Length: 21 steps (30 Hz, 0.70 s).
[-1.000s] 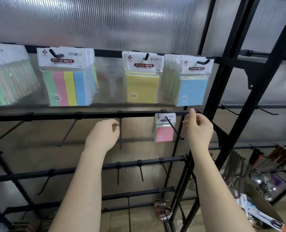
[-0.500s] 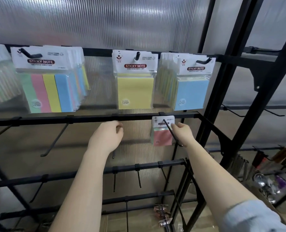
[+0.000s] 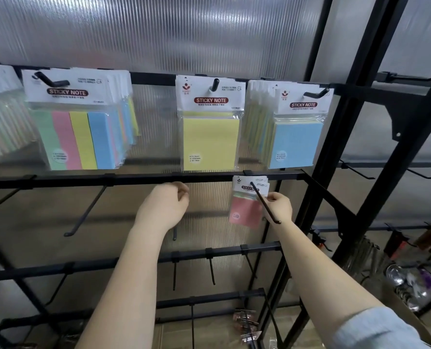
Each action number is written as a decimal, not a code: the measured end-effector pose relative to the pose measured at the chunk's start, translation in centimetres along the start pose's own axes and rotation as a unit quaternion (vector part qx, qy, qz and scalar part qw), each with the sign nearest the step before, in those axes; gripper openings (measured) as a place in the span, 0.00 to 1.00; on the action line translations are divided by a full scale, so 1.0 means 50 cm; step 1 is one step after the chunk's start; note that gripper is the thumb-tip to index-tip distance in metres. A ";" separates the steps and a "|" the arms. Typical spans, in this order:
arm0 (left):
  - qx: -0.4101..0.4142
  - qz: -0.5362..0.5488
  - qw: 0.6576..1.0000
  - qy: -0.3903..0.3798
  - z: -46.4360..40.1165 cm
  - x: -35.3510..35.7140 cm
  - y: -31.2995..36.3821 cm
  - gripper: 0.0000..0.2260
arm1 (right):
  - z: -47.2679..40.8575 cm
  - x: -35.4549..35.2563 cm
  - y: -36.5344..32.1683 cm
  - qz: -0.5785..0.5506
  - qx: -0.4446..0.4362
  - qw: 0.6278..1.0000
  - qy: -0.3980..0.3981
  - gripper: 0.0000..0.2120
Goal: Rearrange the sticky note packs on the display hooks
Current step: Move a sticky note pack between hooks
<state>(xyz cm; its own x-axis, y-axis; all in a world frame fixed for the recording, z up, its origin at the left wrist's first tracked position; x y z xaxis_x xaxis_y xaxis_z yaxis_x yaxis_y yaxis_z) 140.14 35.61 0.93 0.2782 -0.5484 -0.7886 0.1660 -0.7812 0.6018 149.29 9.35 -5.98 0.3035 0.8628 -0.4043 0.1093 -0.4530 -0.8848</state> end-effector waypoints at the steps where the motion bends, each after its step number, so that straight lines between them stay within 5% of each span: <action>1: 0.001 0.002 1.000 -0.001 0.002 -0.001 -0.001 0.11 | 0.003 0.001 0.000 -0.011 -0.004 1.000 -0.006 0.13; 14: 0.013 0.000 1.000 0.008 0.047 -0.015 -0.018 0.13 | 0.071 -0.020 -0.008 -0.164 0.045 0.985 -0.041 0.14; 21: 0.017 0.001 1.000 0.017 0.100 -0.036 -0.027 0.12 | 0.144 -0.071 -0.024 -0.134 0.049 0.990 0.001 0.12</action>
<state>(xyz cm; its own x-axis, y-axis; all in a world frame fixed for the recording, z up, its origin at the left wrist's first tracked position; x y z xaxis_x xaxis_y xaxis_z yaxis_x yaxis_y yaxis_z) 134.69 36.17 0.93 0.3100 -0.5402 -0.7823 0.1331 -0.7901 0.5983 141.27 8.46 -5.16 0.2784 0.9485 -0.1511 0.0936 -0.1834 -0.9786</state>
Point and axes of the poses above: each hand's wrist, its own z-axis away from the middle knuckle, its own x-axis out of the palm, y = z × x, the point moved 4 cm from there along -z, towards the middle knuckle, and after that the axes turned 11 degrees about -x, right-handed, at the moved point
